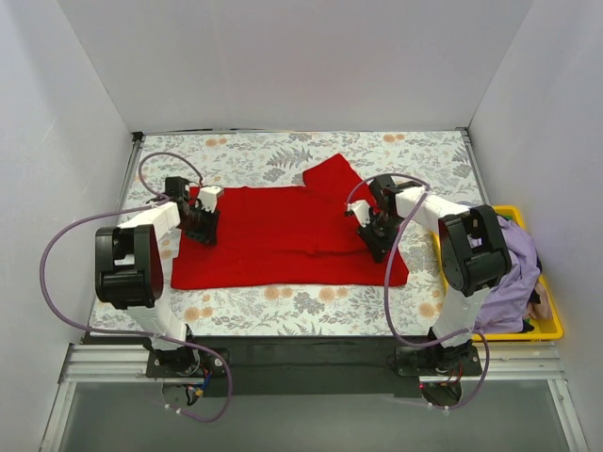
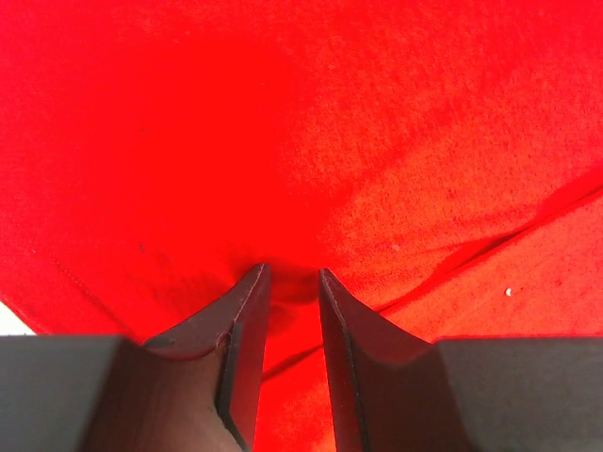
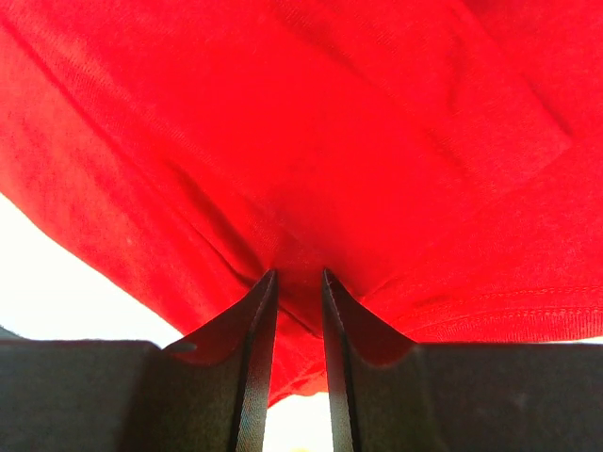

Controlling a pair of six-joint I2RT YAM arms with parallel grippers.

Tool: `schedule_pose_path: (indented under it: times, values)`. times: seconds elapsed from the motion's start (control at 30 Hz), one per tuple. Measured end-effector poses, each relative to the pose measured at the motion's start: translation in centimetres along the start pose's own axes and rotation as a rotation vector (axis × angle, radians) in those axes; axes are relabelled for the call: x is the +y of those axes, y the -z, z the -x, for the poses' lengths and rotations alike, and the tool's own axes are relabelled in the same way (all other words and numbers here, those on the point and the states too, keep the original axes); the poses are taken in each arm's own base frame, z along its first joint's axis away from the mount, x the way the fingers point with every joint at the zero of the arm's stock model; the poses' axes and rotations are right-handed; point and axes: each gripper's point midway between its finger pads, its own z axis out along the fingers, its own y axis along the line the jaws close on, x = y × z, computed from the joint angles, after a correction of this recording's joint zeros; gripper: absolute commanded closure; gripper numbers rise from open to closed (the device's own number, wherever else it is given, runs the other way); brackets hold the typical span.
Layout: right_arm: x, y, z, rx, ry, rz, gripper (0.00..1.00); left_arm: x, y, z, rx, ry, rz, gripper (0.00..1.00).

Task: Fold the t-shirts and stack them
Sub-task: Fold the tshirt

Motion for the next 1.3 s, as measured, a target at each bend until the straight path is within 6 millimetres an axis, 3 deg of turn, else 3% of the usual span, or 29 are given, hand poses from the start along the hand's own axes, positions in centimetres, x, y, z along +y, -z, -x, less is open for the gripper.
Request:
schedule_pose_path:
  times: [0.13, 0.2, 0.33, 0.37, 0.47, 0.6, 0.67, 0.73, 0.87, 1.07, 1.3]
  values:
    - [2.7, -0.2, -0.6, 0.011, 0.042, 0.054, 0.64, 0.1, 1.3, -2.4, 0.031, 0.034, 0.003, 0.7]
    - [4.1, -0.1, -0.9, 0.018, 0.045, 0.101, 0.54, -0.1, 1.7, -3.1, 0.051, 0.042, -0.003, 0.68]
    - [4.9, 2.1, -0.1, -0.03, 0.026, 0.158, 0.46, -0.7, 2.7, -2.6, 0.071, 0.061, -0.043, 0.59]
    - [4.4, 3.0, 0.9, -0.068, 0.02, 0.154, 0.45, -0.8, 3.1, -1.7, 0.052, 0.061, -0.054, 0.52]
    - [1.4, 6.6, 5.0, -0.205, 0.001, 0.106, 0.45, 0.2, 4.7, 3.0, -0.053, 0.055, -0.062, 0.48]
    - [-4.8, 11.0, 11.4, -0.39, -0.011, 0.005, 0.48, 2.7, 6.8, 9.2, -0.214, 0.066, -0.049, 0.4]
    - [-7.9, 11.6, 13.8, -0.445, -0.03, -0.03, 0.49, 4.1, 7.1, 11.0, -0.256, 0.085, -0.04, 0.4]
    - [-10.2, 10.9, 15.6, -0.468, -0.053, -0.045, 0.48, 5.4, 6.7, 12.0, -0.275, 0.105, -0.031, 0.39]
    - [-12.8, 6.9, 17.7, -0.456, -0.107, -0.03, 0.48, 6.9, 5.1, 11.7, -0.262, 0.166, -0.026, 0.39]
    - [-14.0, 2.0, 18.7, -0.406, -0.14, -0.035, 0.47, 8.7, 3.5, 11.1, -0.244, 0.231, -0.018, 0.38]
    - [-14.1, 0.3, 20.6, -0.408, -0.107, -0.096, 0.47, 10.7, 3.2, 10.9, -0.239, 0.267, 0.0, 0.37]
